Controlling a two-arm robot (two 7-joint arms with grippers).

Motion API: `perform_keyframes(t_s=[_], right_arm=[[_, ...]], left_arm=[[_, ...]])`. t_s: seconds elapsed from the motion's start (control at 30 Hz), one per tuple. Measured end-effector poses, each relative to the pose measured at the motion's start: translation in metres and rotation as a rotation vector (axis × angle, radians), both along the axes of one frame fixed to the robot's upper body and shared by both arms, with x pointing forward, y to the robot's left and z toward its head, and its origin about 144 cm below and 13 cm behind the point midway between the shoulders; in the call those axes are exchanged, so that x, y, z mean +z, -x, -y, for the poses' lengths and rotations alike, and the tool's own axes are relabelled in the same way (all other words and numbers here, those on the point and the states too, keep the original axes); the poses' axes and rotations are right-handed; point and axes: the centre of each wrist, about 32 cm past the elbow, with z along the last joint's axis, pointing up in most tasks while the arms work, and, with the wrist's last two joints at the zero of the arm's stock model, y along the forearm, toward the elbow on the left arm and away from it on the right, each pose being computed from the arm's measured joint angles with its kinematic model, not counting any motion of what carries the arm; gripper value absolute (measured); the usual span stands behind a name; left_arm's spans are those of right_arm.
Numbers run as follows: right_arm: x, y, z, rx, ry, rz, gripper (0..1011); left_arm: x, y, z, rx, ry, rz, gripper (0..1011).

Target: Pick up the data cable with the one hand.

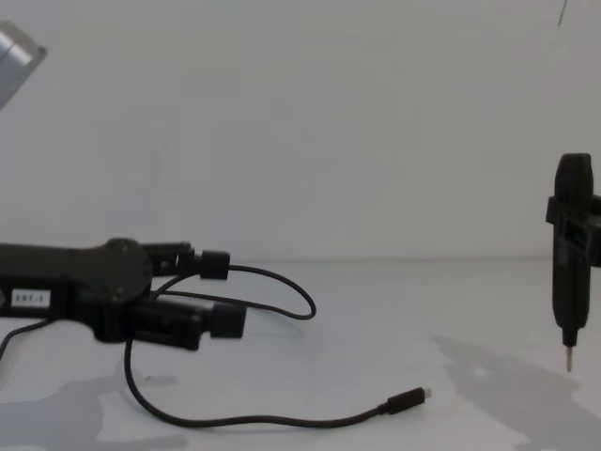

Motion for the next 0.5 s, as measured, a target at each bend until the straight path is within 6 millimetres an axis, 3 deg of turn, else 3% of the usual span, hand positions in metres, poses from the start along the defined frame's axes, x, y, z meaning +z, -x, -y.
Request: perform_keyframes(t_s=[0.5], right_arm=[[0.000,0.000,0.000,0.000,0.000,0.000,279]], left_arm=[[-0.011,-0.008,-0.010,-0.051,-0.055,-0.049,1001]])
